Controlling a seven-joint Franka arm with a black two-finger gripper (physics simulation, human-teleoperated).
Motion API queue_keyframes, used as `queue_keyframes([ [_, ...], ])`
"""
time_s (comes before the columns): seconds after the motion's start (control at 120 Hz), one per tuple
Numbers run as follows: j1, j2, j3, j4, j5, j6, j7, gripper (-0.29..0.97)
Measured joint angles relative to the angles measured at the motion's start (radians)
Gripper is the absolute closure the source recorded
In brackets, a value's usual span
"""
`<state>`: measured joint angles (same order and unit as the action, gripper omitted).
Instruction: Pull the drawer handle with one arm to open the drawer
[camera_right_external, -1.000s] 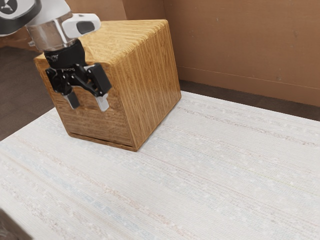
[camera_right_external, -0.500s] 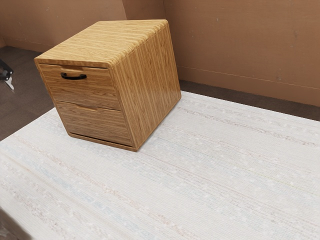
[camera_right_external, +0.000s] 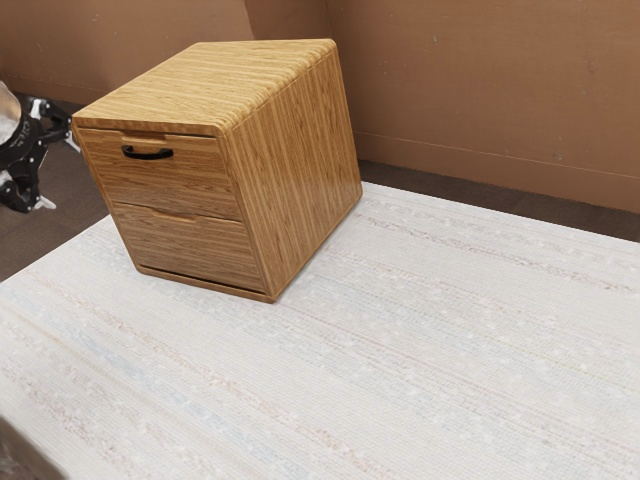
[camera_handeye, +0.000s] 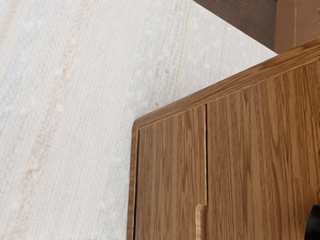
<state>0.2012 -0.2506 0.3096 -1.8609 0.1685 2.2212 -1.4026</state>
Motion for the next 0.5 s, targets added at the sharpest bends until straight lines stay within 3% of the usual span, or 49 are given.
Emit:
queue_keyframes([
  [0.5,-0.016,0.05,-0.006,-0.04,0.004,0.133,-0.222,0.0],
])
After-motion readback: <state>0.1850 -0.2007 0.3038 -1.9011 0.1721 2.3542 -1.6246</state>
